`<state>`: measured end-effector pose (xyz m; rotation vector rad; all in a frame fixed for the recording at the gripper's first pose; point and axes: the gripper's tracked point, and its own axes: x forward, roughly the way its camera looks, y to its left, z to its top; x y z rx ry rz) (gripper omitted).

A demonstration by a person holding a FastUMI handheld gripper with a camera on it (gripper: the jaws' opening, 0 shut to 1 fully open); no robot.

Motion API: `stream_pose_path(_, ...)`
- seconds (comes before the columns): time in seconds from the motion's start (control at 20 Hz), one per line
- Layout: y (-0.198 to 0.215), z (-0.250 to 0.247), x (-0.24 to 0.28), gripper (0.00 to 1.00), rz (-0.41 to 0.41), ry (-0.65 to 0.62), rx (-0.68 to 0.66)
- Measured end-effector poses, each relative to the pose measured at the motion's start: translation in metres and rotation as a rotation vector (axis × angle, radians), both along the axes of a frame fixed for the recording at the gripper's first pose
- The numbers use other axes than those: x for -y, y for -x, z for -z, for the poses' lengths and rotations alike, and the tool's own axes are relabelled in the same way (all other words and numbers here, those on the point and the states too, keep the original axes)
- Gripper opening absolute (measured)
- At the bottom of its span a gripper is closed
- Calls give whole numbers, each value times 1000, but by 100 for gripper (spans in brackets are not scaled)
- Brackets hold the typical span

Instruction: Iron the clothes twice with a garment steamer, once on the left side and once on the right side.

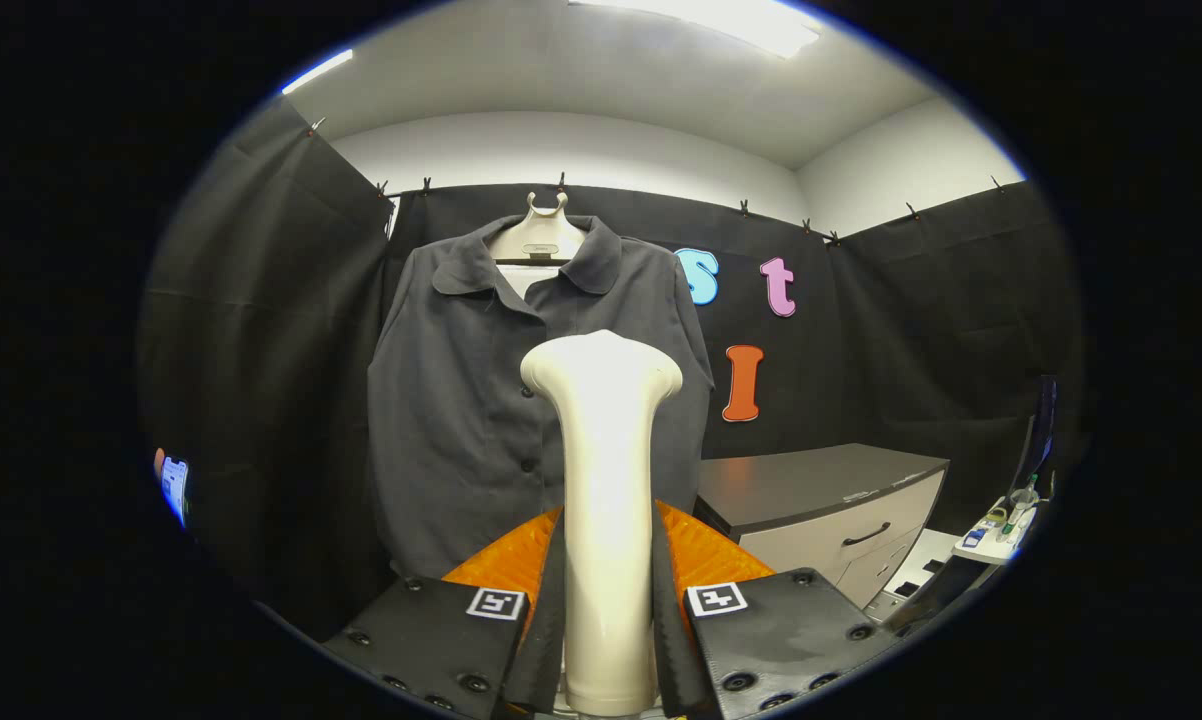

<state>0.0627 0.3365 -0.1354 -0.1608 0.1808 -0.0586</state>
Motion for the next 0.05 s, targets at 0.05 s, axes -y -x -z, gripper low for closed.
stream_pose_path(0.05,0,1,0,45,-1,-2,-1)
